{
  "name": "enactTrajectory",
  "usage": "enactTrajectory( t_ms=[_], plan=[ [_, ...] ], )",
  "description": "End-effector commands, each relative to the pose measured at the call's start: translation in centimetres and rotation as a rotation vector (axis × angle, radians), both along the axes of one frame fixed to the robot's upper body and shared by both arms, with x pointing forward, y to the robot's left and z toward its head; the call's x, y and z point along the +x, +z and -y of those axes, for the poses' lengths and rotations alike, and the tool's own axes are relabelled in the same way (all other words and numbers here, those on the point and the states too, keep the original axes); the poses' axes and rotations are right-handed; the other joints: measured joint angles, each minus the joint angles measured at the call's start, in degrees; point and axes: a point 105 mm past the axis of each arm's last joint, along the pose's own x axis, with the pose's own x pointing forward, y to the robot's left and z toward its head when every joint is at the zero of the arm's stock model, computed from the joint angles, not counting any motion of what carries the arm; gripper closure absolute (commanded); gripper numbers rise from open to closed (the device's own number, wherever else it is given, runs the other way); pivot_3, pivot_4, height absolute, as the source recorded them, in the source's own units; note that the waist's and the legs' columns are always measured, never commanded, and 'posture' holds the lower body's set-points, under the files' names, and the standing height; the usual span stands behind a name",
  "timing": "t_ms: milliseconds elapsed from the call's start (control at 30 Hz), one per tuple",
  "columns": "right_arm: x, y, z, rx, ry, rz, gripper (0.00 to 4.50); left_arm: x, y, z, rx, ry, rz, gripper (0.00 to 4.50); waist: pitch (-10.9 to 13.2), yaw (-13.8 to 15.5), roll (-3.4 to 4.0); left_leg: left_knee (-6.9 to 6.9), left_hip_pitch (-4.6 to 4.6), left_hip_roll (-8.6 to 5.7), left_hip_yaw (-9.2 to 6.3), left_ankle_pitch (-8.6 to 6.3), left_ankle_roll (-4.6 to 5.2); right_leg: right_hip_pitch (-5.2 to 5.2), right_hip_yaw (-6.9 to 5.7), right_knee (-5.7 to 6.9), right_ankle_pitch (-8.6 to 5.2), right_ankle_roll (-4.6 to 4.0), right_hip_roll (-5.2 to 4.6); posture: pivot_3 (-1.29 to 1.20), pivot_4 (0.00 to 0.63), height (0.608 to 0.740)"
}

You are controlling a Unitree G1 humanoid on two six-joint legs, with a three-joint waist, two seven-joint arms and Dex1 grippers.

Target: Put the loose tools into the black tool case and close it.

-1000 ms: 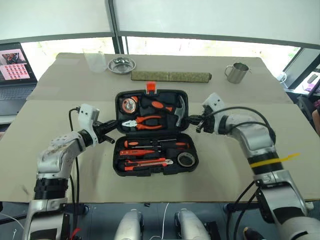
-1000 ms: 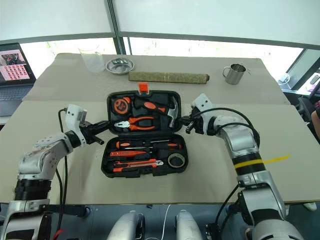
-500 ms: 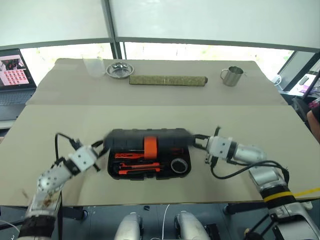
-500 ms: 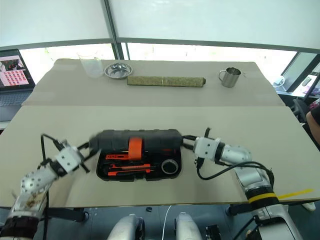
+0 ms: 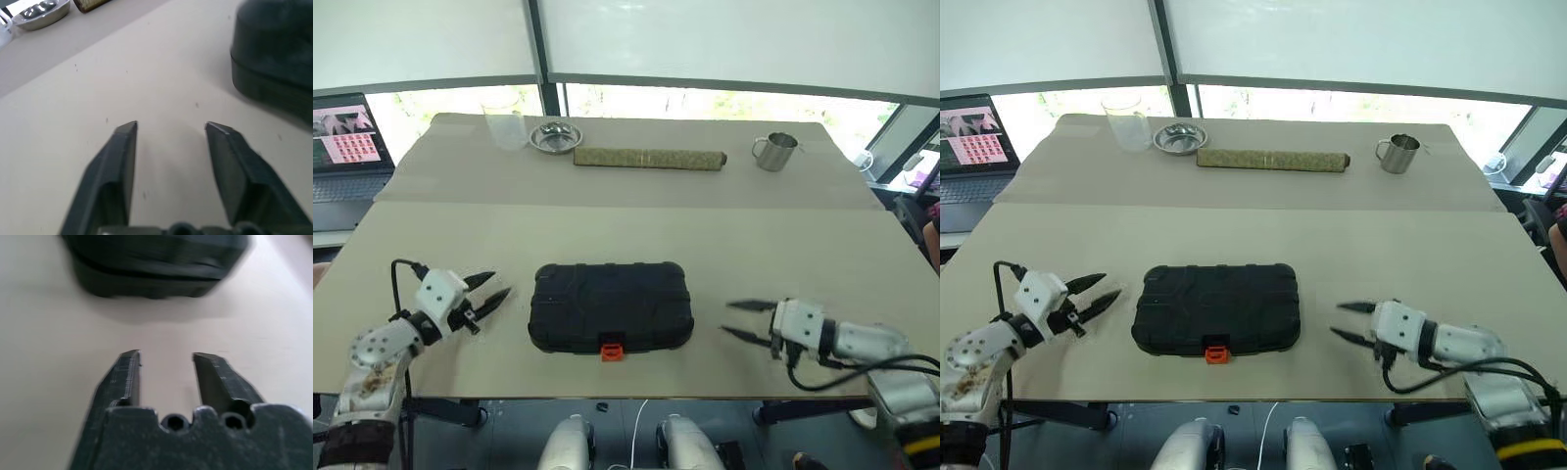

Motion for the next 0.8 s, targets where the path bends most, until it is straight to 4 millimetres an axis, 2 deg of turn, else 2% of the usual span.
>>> enactTrajectory(
  t_ms=[33,100,167,267,400,800],
  plan=[
    [-2.3,-0.2,-2.4,0.024,0.075,-0.103,4.12,2.3,1.3,2.4,-0.02,-0.071,-0.045,4.06,-0.01,0.01,-0.1,0.01,-0.02,-0.07,-0.03,0.0,0.0,0.01,-0.01,0.0,-0.01,0.01,0.02,0.0,0.15,0.74],
    [-2.5,-0.8,-3.4,0.025,0.077,-0.112,4.44,3.0,0.9,3.5,0.005,-0.11,-0.096,4.44,-0.02,-0.24,-0.17,0.05,-0.05,-0.06,-0.07,0.0,0.0,-0.01,-0.03,-0.01,-0.01,0.01,0.1,0.0,0.15,0.74],
    [-2.3,-1.3,-4.2,0.018,0.072,-0.117,4.44,3.3,0.2,4.1,0.033,-0.141,-0.147,4.44,-0.02,-0.52,-0.18,0.05,-0.09,-0.08,-0.04,0.0,0.0,-0.05,0.0,-0.03,-0.01,0.02,0.11,0.0,0.15,0.74],
    [-1.0,-2.5,-5.4,-0.021,0.052,-0.095,4.44,3.5,-1.2,4.3,0.078,-0.174,-0.233,4.44,-0.01,-0.8,-0.19,0.04,-0.19,-0.07,-0.03,-0.01,0.0,-0.2,0.02,-0.02,-0.02,0.01,0.16,0.0,0.15,0.74],
    [1.4,-1.8,-7.0,0.035,0.006,-0.038,4.44,3.4,-2.0,4.0,0.089,-0.184,-0.268,4.44,0.01,-0.62,-0.31,0.08,-0.23,-0.03,-0.1,0.0,0.0,-0.22,0.0,0.0,-0.01,-0.01,0.26,0.0,0.15,0.74],
    [8.7,1.0,-8.2,0.089,-0.098,0.125,4.44,-1.1,-2.1,3.8,-0.052,-0.191,-0.274,4.44,0.02,-0.62,-0.31,0.11,-0.28,-0.04,-0.09,0.0,0.0,-0.32,0.0,0.08,0.0,-0.04,0.11,0.0,0.15,0.74]
  ],
)
